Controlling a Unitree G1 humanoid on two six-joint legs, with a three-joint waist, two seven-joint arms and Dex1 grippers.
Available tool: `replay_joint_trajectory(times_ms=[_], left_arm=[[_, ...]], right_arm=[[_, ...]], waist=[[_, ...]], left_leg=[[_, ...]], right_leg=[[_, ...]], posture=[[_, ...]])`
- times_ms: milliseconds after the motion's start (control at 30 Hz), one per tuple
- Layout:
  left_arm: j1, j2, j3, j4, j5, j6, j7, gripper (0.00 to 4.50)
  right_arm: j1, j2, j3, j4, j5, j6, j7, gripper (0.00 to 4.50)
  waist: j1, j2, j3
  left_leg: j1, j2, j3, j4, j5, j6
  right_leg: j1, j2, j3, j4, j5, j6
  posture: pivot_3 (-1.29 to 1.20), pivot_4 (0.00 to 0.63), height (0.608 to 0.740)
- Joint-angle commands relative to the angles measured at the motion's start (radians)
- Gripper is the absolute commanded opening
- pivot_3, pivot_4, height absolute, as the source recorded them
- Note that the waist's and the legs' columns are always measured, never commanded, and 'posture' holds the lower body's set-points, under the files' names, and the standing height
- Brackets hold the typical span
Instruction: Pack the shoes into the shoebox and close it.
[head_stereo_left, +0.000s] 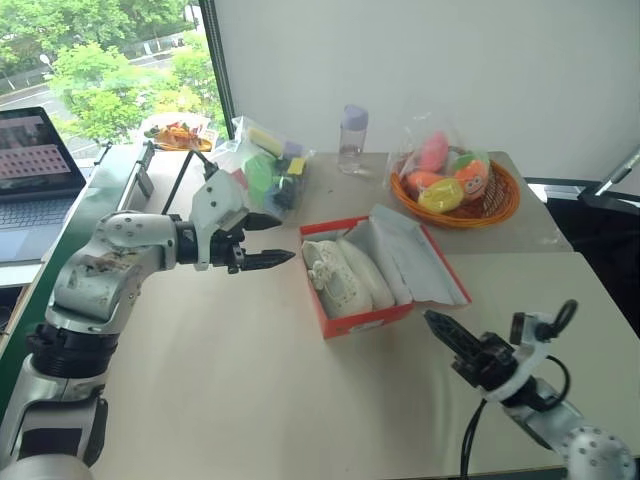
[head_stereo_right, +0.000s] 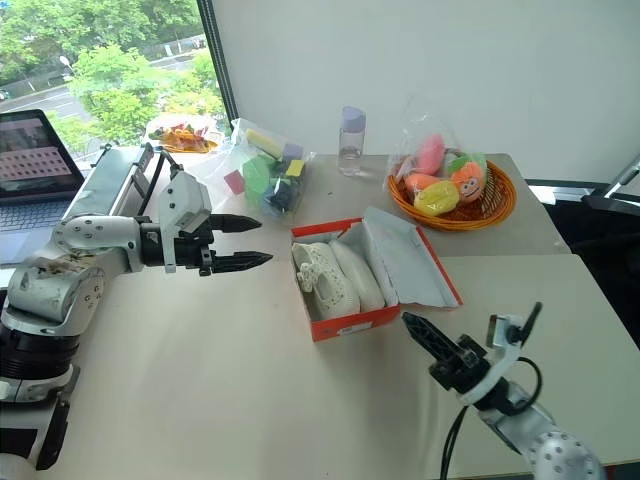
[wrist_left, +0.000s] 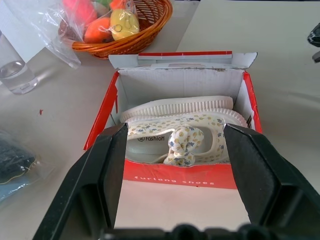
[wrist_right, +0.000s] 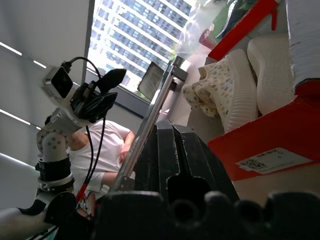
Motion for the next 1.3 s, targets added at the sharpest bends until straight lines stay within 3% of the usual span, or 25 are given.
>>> replay_joint_trajectory(times_ms=[33,200,333,967,1300], left_arm=[[-0.01,0.006,0.016,-0.031,0.001,-0.015,-0.003,3.19],[-0.008,0.018,0.023,-0.044,-0.001,-0.007,-0.005,3.19],[0.004,0.029,0.034,-0.063,-0.008,0.006,0.001,3.19],[0.07,0.106,0.091,-0.127,-0.038,0.061,0.001,3.19],[0.097,0.115,0.111,-0.171,-0.058,0.094,0.025,3.19]], right_arm=[[-0.057,-0.033,0.124,0.095,-0.248,-0.115,-0.055,0.03],[-0.169,-0.007,0.25,0.233,-0.491,-0.276,-0.108,0.03],[-0.245,0.023,0.275,0.328,-0.57,-0.35,-0.116,0.03],[-0.373,-0.04,0.232,0.596,-0.728,-0.513,-0.089,0.03],[-0.561,0.144,0.276,0.814,-0.769,-0.623,-0.09,0.03]], waist=[[-0.003,0.0,0.0],[0.0,0.0,0.0],[0.003,0.0,0.0],[0.003,0.0,0.0],[-0.028,-0.001,0.0]], left_leg=[[0.0,0.0,0.0,0.0,0.0,0.0],[-0.001,-0.001,0.0,0.0,0.0,0.0],[-0.002,-0.001,0.0,0.0,0.0,0.0],[-0.001,-0.001,0.0,0.001,0.0,0.0],[0.0,-0.001,0.0,0.001,0.0,0.0]], right_leg=[[0.0,0.0,0.0,0.0,0.0,0.0],[-0.002,0.0,0.001,0.0,0.0,0.0],[-0.002,0.0,0.001,0.0,0.001,0.0],[-0.001,0.0,0.001,0.0,0.002,-0.003],[0.0,0.001,0.001,0.001,0.003,-0.003]], posture=[[0.0,0.15,0.74],[0.0,0.15,0.74],[0.0,0.15,0.74],[0.0,0.15,0.74],[0.0,0.15,0.74]])
